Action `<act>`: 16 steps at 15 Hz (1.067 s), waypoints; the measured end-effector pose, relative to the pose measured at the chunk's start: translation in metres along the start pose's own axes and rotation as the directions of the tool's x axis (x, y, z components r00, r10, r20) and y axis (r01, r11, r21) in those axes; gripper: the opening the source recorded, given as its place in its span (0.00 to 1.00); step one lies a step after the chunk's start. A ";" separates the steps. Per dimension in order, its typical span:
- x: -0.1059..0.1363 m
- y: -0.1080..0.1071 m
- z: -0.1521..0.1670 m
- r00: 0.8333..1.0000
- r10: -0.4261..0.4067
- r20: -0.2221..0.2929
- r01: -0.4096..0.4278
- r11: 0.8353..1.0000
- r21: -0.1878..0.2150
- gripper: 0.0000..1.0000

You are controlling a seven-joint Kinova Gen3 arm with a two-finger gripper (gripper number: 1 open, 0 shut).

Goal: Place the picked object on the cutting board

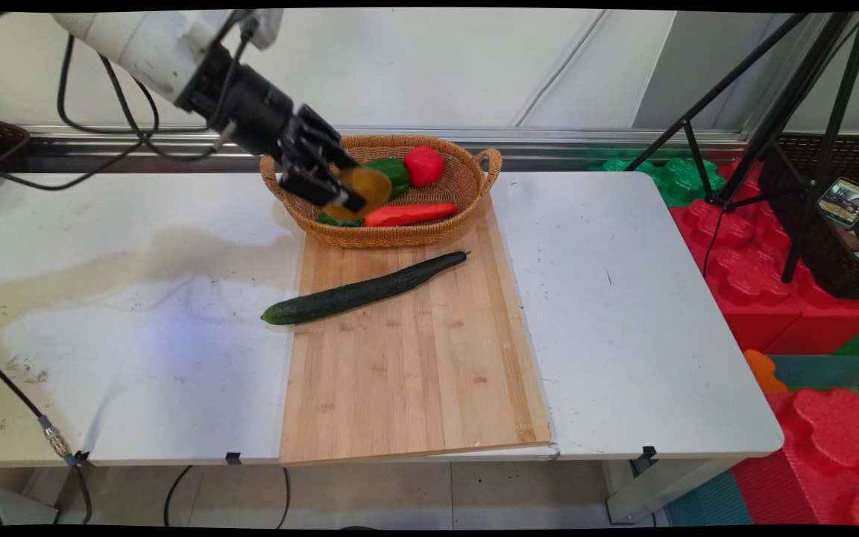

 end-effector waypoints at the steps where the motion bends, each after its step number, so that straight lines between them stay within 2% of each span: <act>1: 0.000 0.007 0.007 1.000 0.010 0.005 -0.010 1.000 -0.017 0.00; 7: -0.004 0.033 0.055 0.998 0.037 0.053 -0.034 0.997 -0.062 0.00; 16: -0.020 0.047 0.130 0.988 0.031 0.152 -0.023 0.998 -0.055 0.00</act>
